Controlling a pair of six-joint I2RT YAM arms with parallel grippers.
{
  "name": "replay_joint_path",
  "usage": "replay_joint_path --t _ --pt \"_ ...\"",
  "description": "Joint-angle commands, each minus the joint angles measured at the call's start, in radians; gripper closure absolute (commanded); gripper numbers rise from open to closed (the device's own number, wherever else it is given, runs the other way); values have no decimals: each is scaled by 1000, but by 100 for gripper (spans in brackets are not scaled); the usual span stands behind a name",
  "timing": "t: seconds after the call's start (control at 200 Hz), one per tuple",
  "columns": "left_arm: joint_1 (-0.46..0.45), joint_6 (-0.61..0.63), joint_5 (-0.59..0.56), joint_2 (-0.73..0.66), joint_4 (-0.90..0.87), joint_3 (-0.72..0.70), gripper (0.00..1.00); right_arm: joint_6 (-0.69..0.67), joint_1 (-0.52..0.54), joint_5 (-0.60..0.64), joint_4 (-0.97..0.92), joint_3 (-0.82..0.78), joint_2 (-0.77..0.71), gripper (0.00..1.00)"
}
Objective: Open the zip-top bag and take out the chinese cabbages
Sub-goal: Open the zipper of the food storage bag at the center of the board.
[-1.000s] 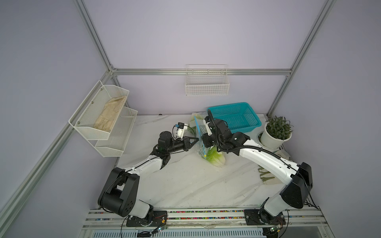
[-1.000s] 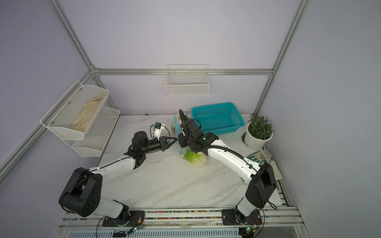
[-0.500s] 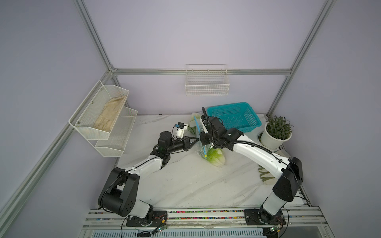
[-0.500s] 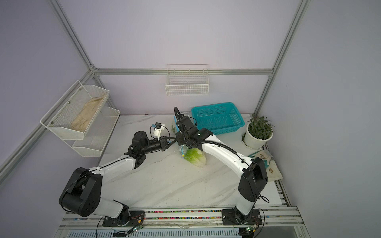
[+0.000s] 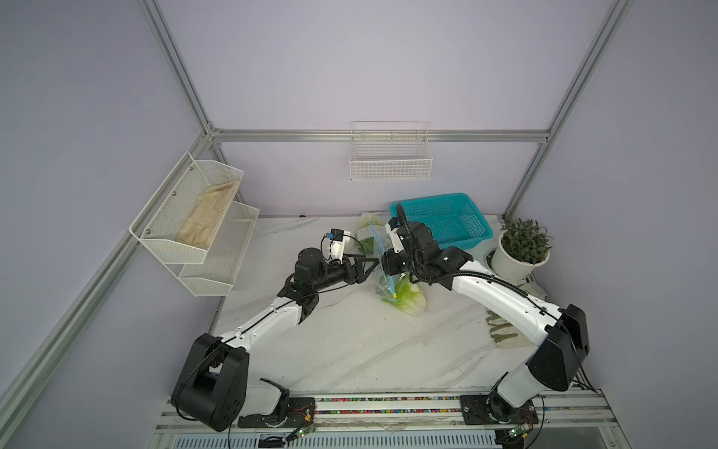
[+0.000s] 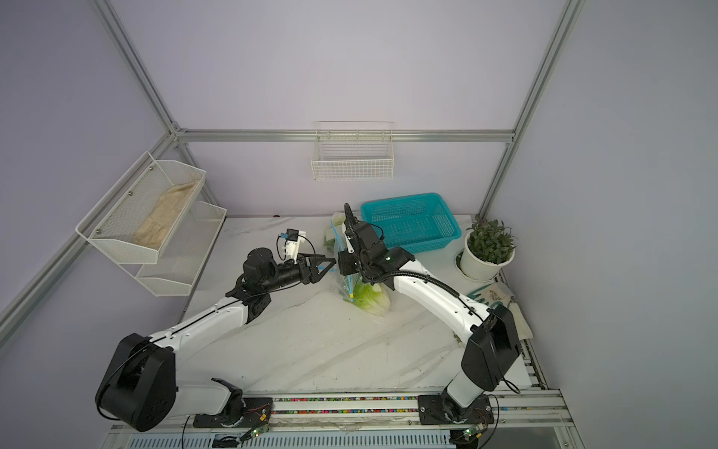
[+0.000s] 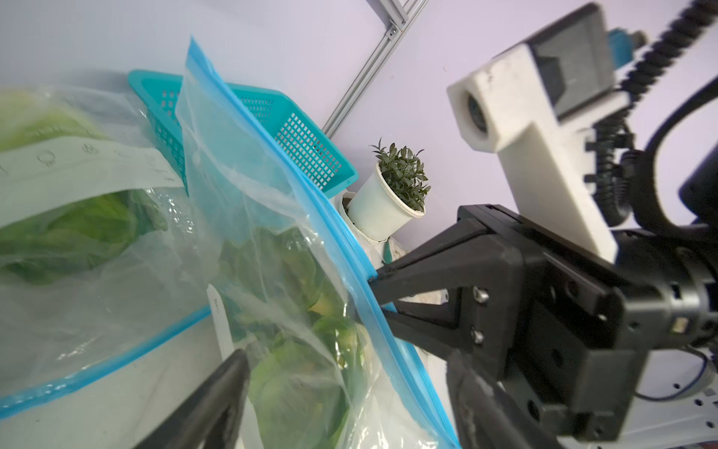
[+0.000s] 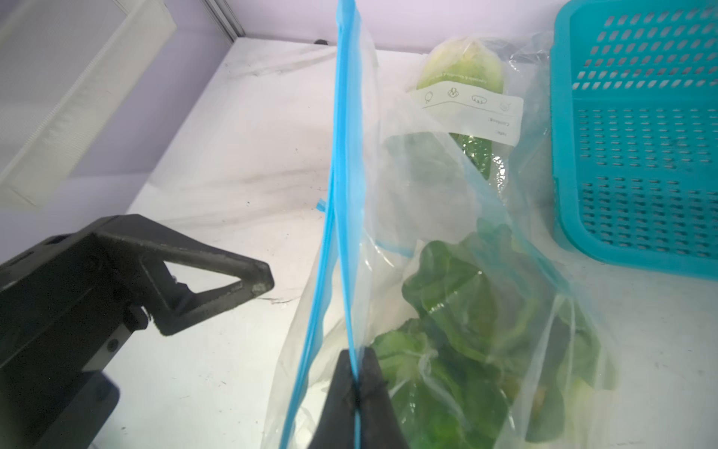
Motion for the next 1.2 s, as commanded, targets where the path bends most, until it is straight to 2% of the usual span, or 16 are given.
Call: replay_joint_path --t 0.0,0.13,0.34,0.44,0.59,0.805,0.865,0.98,1.085,1.195 --pt "-35 85 -156 -42 -167 125 13 59 -31 -129 133 -36 -51 100" --pt "-67 125 -223 -7 -302 207 13 86 -58 -204 195 -83 -79 100" --pt "-92 109 -238 63 -356 304 14 91 -71 -239 222 -115 -99 100" --pt "-94 100 -248 101 -384 334 20 90 -77 -247 231 -123 -109 100" --pt "-94 80 -263 151 -390 352 44 90 -90 -253 239 -138 -125 100" --pt "-94 70 -239 191 -390 372 65 85 -102 -235 239 -154 -146 100" --pt "-94 69 -236 195 -390 375 74 84 -104 -228 238 -157 -147 100" --pt "-94 73 -235 196 -392 383 100 82 -104 -208 233 -161 -144 100" --pt "-94 78 -248 188 -401 387 100 83 -104 -176 222 -154 -142 100" --pt "-93 84 -314 148 -419 374 100 60 -104 -154 209 -145 -154 100"
